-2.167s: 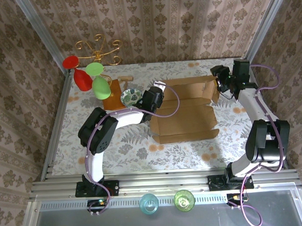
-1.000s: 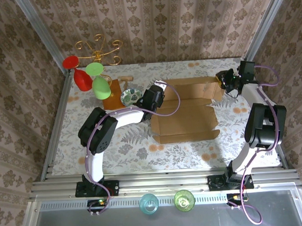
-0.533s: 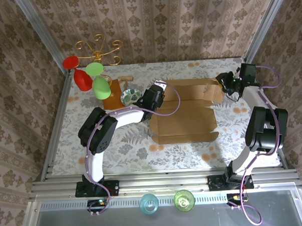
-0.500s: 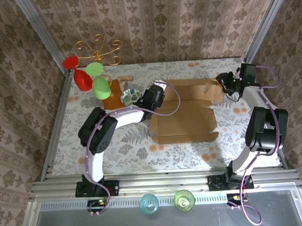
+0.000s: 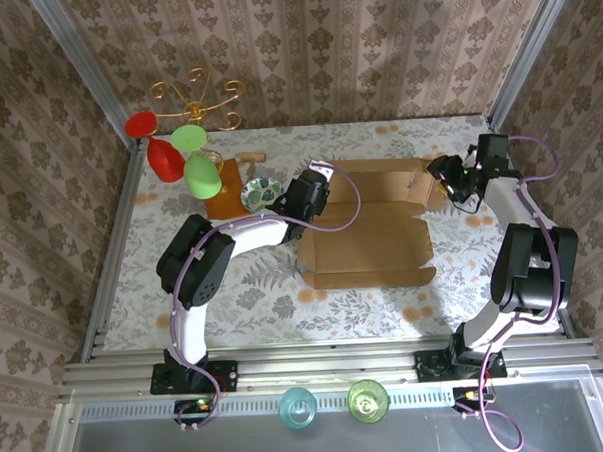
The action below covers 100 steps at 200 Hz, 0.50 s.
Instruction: Fold the paper box
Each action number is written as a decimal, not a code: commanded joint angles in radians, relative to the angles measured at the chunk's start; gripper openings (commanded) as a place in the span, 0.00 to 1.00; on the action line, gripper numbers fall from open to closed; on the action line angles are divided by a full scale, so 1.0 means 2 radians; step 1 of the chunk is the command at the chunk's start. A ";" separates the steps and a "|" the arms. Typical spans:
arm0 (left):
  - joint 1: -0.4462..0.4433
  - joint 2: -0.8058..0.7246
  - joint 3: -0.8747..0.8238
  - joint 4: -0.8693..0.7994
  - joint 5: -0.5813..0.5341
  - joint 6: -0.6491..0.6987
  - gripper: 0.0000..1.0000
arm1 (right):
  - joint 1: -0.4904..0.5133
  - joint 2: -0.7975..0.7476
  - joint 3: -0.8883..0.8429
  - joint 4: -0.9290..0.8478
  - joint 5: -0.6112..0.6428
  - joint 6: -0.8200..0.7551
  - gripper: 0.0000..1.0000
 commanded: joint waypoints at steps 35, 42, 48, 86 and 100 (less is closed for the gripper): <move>-0.002 0.008 0.010 -0.034 0.000 0.017 0.00 | -0.002 -0.045 0.009 -0.024 0.017 0.005 0.61; -0.002 0.008 0.009 -0.033 0.001 0.017 0.00 | -0.002 -0.039 0.012 -0.025 0.015 0.007 0.61; -0.002 0.008 0.010 -0.033 0.001 0.017 0.00 | -0.001 -0.034 0.014 -0.026 0.012 0.009 0.61; -0.003 0.009 0.012 -0.033 0.002 0.019 0.00 | 0.008 -0.001 0.021 -0.035 0.004 0.013 0.49; -0.002 0.009 0.011 -0.033 0.002 0.019 0.00 | 0.015 0.006 0.021 -0.034 0.001 0.013 0.45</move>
